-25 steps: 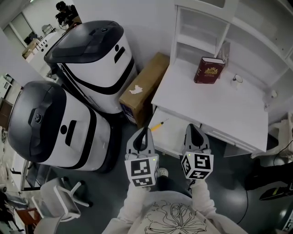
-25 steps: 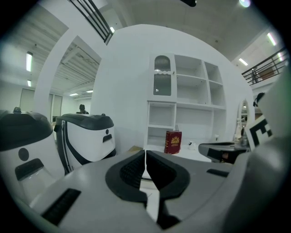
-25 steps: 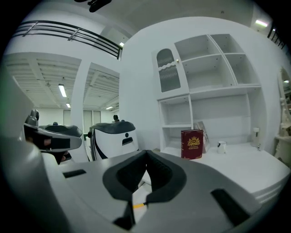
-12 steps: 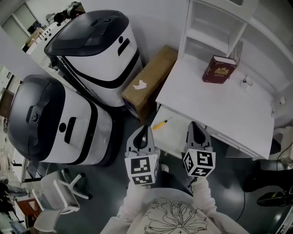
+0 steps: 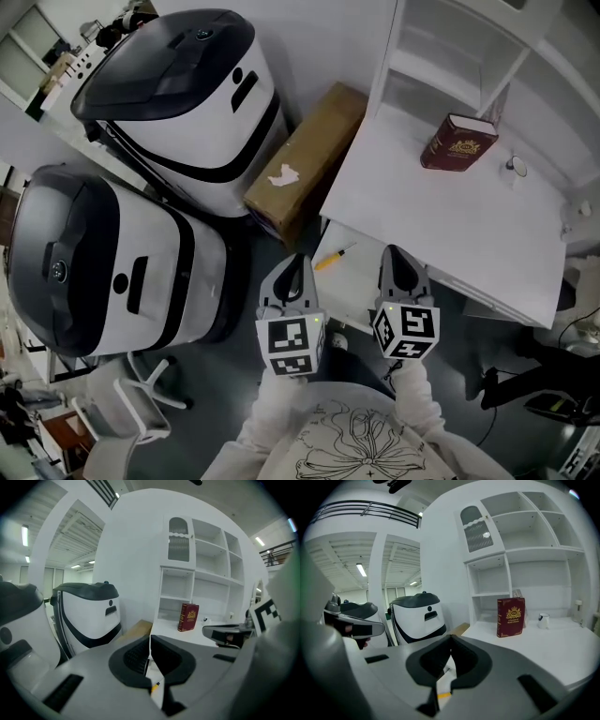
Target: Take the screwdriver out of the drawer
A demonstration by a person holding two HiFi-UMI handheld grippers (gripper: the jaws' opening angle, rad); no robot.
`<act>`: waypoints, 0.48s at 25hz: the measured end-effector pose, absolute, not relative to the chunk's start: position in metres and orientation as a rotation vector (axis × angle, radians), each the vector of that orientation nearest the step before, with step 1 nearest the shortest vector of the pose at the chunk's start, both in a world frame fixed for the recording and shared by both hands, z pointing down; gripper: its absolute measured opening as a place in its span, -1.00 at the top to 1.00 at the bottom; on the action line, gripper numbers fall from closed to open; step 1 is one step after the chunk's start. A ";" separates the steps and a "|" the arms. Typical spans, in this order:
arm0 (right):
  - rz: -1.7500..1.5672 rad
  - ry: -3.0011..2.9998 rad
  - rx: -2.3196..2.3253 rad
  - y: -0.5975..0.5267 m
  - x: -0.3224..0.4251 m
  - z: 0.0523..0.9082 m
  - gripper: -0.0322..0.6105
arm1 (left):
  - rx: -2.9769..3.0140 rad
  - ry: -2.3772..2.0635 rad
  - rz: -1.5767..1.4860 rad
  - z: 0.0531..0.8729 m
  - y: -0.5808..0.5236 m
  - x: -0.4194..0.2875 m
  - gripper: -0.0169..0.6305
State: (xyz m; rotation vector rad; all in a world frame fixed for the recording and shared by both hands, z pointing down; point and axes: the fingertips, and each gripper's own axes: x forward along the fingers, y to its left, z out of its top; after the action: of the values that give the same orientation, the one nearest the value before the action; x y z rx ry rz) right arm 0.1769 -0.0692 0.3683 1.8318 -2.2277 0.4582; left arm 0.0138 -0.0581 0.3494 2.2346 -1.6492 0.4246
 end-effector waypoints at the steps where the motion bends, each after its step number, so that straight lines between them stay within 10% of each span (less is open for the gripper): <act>1: 0.465 -2.221 1.828 -0.074 0.175 0.372 0.89 | 2.232 -1.640 0.431 0.353 -0.063 0.013 0.91; 12: 0.570 -2.144 1.767 -0.112 0.160 0.424 0.89 | 2.184 -1.560 0.512 0.398 -0.109 0.003 0.91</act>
State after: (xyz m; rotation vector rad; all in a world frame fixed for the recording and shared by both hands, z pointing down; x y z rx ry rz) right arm 0.1602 -0.1118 0.4238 1.7665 -2.1439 0.5700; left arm 0.0026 -0.1088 0.3984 2.1841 -1.5597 0.5117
